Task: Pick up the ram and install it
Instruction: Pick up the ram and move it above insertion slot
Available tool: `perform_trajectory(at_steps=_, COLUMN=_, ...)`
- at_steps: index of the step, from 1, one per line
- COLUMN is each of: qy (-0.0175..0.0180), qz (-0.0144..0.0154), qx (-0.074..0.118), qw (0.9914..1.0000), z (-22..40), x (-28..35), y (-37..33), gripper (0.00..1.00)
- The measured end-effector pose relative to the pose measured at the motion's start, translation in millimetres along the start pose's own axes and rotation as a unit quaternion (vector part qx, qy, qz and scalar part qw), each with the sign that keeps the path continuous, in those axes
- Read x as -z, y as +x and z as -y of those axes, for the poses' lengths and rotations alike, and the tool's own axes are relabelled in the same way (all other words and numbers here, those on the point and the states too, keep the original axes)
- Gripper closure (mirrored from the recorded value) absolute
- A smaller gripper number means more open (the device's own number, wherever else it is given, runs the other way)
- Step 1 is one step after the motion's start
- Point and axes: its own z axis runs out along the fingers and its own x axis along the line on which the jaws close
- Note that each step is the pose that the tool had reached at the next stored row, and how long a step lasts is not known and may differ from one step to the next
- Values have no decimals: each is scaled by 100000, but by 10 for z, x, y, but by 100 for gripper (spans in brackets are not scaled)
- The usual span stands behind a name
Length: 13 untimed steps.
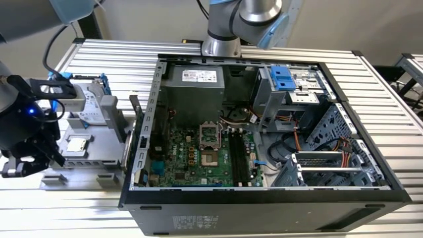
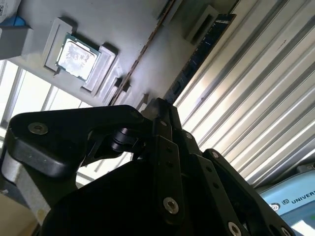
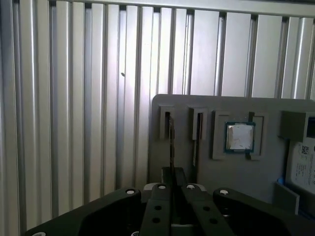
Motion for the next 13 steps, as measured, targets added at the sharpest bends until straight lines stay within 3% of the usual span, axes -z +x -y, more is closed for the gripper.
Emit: perform_trajectory(at_steps=13, qy=-2, qz=-16, qx=-1, qw=100000, z=1, x=131, y=-7, gripper=100)
